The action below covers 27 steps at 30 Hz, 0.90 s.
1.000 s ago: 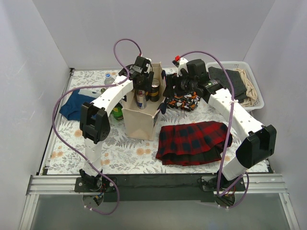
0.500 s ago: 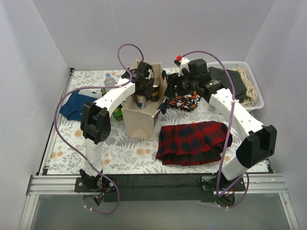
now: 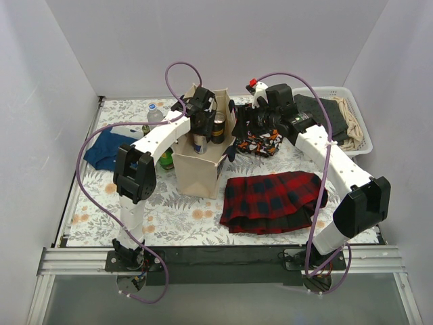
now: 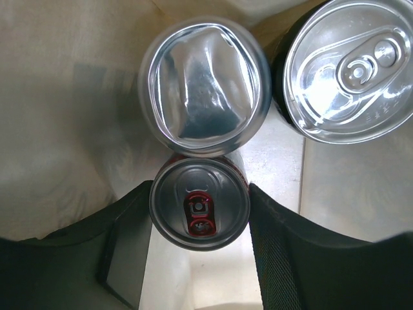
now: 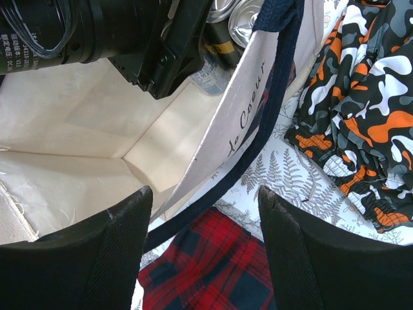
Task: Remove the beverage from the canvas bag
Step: Take out the drink from the canvas bag.
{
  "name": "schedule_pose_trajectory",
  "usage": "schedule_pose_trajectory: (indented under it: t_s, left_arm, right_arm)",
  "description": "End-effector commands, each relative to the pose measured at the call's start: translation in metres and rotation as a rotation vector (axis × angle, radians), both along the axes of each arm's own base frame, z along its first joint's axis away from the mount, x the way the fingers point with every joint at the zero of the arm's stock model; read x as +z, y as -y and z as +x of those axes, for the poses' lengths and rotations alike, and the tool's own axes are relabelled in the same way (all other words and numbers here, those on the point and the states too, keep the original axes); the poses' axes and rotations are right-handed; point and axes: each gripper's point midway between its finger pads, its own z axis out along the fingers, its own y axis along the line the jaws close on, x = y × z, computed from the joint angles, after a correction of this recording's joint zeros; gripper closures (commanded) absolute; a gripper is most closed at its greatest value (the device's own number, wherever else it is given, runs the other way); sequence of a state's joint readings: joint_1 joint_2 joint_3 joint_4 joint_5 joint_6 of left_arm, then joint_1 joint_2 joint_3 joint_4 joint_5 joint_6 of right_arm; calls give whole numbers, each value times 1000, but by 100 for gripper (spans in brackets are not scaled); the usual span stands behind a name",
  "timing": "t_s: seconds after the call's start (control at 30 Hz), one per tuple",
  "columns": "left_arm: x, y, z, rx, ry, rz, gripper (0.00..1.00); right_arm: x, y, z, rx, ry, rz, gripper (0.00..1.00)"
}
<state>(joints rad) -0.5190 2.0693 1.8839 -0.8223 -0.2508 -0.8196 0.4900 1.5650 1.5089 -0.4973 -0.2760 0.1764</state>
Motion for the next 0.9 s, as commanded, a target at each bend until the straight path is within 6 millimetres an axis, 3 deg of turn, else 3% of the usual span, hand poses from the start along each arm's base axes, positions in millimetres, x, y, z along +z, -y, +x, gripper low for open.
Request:
schedule_pose_trajectory:
  t_s: [0.0, 0.17, 0.37, 0.5, 0.87]
  left_arm:
    - [5, -3, -7, -4, -6, -11, 100]
    - [24, 2, -8, -27, 17, -41, 100]
    - [85, 8, 2, -45, 113, -94, 100]
    - [110, 6, 4, -38, 153, -97, 100]
    - [138, -5, -4, -18, 206, -96, 100]
  right_arm:
    - [17, 4, 0, 3, 54, 18, 28]
    - [17, 3, 0, 3, 54, 21, 28]
    - [21, 3, -2, 4, 57, 28, 28]
    - [21, 3, -3, 3, 55, 31, 28]
    - [26, 7, -11, -1, 57, 43, 28]
